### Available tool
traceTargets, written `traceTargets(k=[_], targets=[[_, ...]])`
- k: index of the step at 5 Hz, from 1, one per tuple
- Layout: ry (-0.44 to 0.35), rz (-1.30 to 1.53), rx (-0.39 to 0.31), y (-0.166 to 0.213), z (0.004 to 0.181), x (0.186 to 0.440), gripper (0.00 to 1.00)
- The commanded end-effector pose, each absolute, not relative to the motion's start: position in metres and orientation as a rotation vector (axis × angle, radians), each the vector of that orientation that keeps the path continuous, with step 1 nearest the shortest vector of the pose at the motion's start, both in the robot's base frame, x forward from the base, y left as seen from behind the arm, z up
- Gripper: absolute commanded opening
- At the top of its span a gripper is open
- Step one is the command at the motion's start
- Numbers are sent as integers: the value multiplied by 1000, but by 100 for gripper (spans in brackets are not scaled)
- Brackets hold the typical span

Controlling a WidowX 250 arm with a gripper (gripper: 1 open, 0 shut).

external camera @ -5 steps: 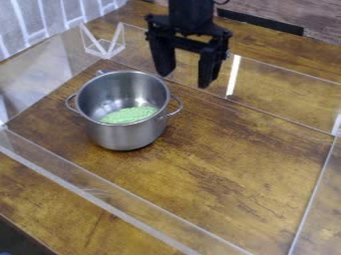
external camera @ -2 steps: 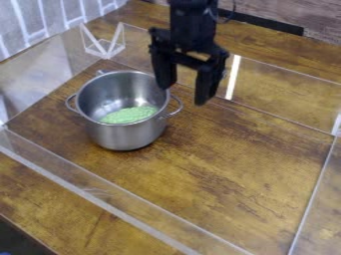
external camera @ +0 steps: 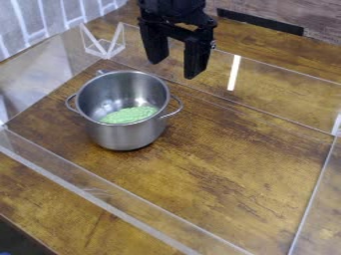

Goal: Put the green object in the silver pot

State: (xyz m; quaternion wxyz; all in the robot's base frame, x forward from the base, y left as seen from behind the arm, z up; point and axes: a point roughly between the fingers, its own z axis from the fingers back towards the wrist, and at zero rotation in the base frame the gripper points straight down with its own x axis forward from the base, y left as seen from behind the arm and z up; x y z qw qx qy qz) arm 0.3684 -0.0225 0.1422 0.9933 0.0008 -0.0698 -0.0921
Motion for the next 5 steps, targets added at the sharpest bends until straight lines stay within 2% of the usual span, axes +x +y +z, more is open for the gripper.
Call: traceTargets(k=[1, 4, 5], targets=[[-238, -171, 6, -23, 168, 375, 100], [-229, -126, 5, -31, 146, 388, 100], [-235, -109, 9, -36, 146, 390, 100]])
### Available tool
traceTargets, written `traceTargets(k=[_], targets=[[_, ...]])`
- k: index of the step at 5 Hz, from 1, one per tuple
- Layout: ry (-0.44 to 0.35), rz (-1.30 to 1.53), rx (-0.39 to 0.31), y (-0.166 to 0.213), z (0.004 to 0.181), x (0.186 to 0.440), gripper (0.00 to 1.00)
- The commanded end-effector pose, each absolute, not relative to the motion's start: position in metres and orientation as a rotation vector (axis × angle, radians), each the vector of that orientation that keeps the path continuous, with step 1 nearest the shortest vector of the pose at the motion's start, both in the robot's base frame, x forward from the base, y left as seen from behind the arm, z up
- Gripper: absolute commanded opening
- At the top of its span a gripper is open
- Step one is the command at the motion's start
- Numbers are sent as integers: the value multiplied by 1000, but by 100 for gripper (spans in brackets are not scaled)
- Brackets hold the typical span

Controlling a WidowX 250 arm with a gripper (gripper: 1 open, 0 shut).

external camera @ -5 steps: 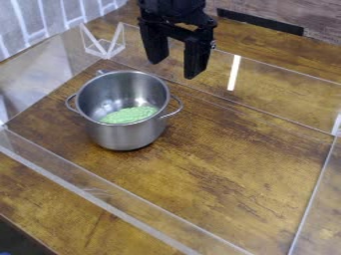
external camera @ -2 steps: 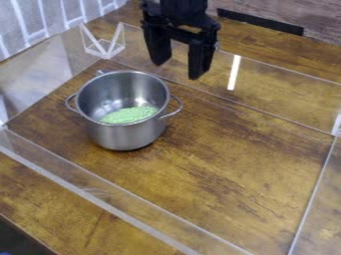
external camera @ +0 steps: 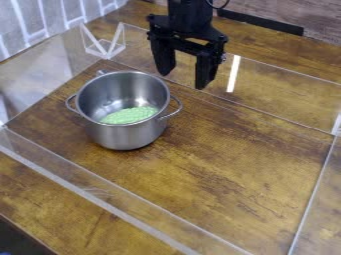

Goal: Put the green object in the silver pot

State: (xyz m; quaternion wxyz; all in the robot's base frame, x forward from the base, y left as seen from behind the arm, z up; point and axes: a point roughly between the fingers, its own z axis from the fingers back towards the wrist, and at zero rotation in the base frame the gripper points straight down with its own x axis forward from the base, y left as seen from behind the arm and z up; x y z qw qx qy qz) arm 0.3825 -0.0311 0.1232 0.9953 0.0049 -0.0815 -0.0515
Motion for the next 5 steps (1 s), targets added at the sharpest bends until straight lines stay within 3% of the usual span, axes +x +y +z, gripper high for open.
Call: traceTargets(k=[1, 2, 4, 5], targets=[[-243, -213, -2, -39, 156, 384, 100], [-248, -273, -13, -39, 167, 377, 100], [-266, -299, -13, -6, 172, 376, 100], [-266, -215, 6, -7, 174, 374, 100]])
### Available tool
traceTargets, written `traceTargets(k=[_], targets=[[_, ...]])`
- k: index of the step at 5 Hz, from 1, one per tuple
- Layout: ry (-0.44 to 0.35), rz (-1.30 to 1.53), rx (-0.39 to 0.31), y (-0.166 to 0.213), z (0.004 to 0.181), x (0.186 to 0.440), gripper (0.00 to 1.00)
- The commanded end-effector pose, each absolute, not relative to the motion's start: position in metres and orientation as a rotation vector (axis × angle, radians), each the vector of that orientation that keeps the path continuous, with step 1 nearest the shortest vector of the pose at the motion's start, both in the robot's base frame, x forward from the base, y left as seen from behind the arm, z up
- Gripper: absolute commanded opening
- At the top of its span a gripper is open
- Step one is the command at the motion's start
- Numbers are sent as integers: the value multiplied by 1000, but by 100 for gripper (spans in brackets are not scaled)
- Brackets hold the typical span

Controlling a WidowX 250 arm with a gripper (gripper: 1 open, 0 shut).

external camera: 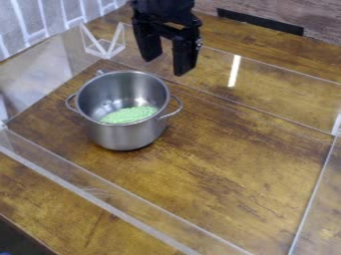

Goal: Put the green object in the silver pot

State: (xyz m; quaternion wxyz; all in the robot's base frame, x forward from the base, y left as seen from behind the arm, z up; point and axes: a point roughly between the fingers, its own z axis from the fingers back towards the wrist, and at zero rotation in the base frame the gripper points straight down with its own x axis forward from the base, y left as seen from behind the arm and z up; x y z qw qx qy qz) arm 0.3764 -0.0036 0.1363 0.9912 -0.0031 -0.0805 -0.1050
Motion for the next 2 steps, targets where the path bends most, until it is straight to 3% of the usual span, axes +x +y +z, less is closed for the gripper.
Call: traceTargets(k=[1, 2], targets=[[-256, -169, 16, -9, 172, 373, 100], [-249, -201, 9, -15, 160, 378, 100]])
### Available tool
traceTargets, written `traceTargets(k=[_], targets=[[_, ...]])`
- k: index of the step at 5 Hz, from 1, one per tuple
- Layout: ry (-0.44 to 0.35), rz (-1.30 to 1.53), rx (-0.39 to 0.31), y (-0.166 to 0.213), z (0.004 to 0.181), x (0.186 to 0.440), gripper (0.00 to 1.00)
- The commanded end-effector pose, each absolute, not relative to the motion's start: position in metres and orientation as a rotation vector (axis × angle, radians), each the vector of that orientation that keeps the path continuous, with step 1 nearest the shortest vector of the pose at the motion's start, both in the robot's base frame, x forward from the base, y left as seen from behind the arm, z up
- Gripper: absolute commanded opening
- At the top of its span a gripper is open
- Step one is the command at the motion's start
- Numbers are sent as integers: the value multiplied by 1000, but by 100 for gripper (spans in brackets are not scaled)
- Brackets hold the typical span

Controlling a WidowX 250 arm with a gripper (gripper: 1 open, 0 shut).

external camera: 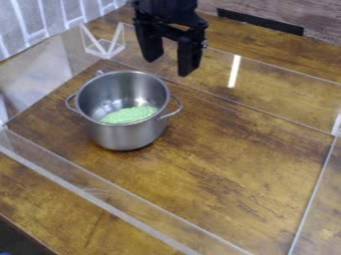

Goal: Put the green object in the silver pot

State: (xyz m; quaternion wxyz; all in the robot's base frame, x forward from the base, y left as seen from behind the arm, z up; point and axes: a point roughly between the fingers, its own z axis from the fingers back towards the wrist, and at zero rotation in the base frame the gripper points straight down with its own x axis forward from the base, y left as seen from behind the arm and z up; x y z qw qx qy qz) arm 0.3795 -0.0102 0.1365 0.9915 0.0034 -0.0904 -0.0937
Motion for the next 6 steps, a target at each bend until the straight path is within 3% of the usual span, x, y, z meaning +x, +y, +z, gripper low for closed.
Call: traceTargets(k=[1, 2, 4, 5, 6], targets=[[-239, -234, 5, -22, 148, 383, 100], [-224, -248, 4, -28, 136, 386, 100], [-228, -205, 9, -26, 172, 373, 100], [-243, -260, -2, -33, 171, 386, 100], [-232, -318, -19, -38, 153, 392, 100]])
